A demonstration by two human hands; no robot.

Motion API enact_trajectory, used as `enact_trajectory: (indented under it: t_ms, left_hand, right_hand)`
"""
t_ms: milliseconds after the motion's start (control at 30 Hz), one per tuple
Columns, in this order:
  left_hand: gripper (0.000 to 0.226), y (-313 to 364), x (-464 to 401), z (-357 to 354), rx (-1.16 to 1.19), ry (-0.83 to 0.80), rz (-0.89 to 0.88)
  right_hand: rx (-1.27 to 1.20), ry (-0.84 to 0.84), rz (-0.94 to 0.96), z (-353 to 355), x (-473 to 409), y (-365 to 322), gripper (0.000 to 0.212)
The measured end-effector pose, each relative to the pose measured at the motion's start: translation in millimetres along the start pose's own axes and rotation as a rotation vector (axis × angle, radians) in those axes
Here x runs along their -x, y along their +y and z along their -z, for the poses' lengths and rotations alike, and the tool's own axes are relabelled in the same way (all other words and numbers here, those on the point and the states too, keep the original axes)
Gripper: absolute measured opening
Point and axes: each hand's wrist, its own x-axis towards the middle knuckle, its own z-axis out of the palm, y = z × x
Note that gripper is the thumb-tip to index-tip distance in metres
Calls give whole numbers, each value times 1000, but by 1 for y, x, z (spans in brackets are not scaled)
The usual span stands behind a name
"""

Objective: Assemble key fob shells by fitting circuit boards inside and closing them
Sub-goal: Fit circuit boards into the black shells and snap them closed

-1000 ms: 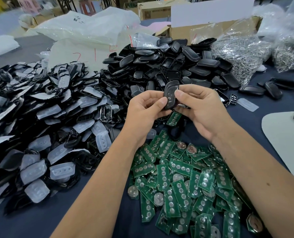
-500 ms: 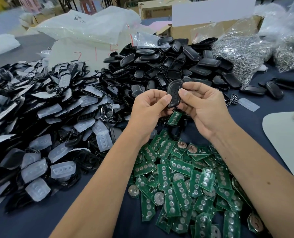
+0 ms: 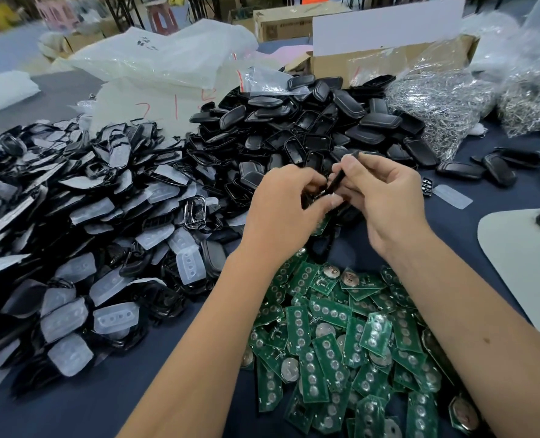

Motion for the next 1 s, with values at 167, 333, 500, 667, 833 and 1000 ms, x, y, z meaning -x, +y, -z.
enact_trajectory:
  t_ms: [167,333,500,667,833,1000]
  left_hand:
    - [36,-9,14,-3,-146,-84,24]
    - [7,-11,13,-1,245,154,213]
    - [9,-17,11,0,745,201,513]
    - [10,-14,11,3,950,219,584]
    - [4,-13,10,5,948,214,650]
    - [18,-16,10,3,925,226,666]
  right_hand:
    - [-173,-42,-51,7,-5,-2,9]
    - [-264,-214,-141,10,-6,-2,14]
    - [-149,-324,-153,10,-5,0,18]
    - [-124,-419,-174,11,-3,0,31]
    - [-132,-452,-179,12,-3,0,27]
    - [-147,-441,-189,12,-3,0,29]
